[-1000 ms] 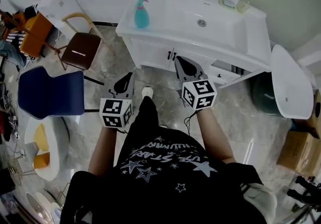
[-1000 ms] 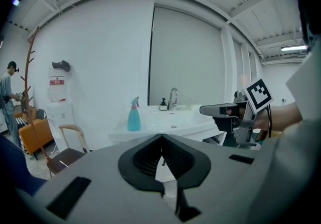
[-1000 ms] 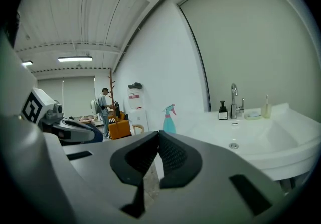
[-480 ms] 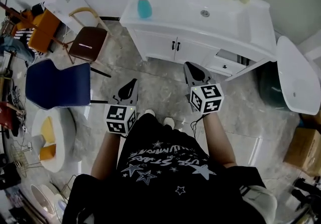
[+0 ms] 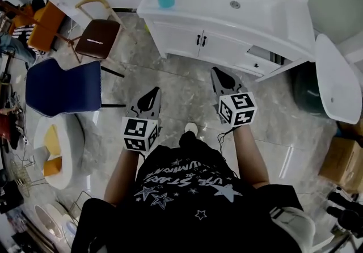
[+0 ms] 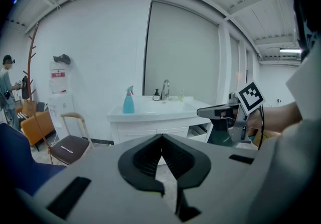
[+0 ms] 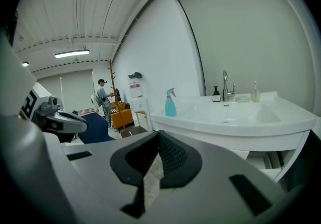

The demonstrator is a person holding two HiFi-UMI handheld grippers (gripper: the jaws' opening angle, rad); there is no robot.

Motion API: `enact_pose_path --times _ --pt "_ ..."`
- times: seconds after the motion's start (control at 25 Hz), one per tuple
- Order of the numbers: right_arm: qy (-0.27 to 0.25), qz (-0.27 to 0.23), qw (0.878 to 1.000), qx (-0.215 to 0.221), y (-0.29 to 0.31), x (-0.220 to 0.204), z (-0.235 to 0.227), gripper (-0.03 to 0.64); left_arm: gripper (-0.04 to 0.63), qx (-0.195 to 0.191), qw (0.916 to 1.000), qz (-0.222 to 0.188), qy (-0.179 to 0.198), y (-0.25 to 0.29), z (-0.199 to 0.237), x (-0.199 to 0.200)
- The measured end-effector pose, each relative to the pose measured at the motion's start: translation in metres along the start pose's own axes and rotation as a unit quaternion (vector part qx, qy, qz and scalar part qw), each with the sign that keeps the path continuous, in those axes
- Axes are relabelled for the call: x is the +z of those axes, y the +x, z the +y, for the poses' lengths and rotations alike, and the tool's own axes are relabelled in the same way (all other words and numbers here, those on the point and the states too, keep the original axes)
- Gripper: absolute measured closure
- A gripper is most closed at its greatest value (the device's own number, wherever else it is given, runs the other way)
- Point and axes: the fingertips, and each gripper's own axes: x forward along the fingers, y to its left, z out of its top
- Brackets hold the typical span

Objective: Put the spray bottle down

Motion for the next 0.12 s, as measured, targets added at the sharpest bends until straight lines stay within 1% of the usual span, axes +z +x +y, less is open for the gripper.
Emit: enact_pose_path --times 0.12 --pt "-0.004 -0.002 1.0 -0.001 -0.001 -0.001 0.017 0.606 0.578 -0.003 1.0 -0.003 -0.006 -0.016 0.009 -0.009"
